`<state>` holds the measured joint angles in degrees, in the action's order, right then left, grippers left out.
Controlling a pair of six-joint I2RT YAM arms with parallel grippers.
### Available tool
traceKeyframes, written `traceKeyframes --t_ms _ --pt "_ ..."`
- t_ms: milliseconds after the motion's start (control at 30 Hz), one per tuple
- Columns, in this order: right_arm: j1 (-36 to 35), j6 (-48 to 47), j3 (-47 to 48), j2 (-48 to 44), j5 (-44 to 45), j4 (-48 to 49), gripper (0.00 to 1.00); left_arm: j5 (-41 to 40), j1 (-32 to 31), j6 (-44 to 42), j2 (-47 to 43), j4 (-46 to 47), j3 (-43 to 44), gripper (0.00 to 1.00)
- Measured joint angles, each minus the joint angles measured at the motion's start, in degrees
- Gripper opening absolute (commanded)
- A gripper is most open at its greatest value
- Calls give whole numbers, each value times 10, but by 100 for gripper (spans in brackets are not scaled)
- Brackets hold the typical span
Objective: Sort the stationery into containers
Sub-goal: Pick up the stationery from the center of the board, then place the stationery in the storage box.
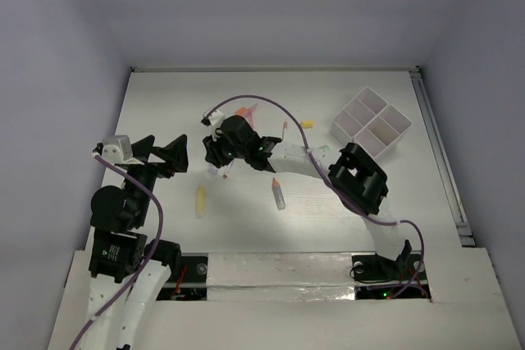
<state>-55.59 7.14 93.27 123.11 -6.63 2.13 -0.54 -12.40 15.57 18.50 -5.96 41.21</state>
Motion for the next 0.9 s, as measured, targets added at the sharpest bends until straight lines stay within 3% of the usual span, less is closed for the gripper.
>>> traceKeyframes --t_ms 267,467,633,900 --pt "46 5 -6 -107 55 1 3 0 0 0 -3 0 -3 90" --pt "208 25 -61 -254 116 19 1 0 -15 0 -10 0 -4 90" --pt "348 48 -125 -318 196 10 1 0 -31 0 -12 0 -4 90" --pt "442 69 -142 -323 251 -61 0 0 -59 0 -10 0 -4 90"
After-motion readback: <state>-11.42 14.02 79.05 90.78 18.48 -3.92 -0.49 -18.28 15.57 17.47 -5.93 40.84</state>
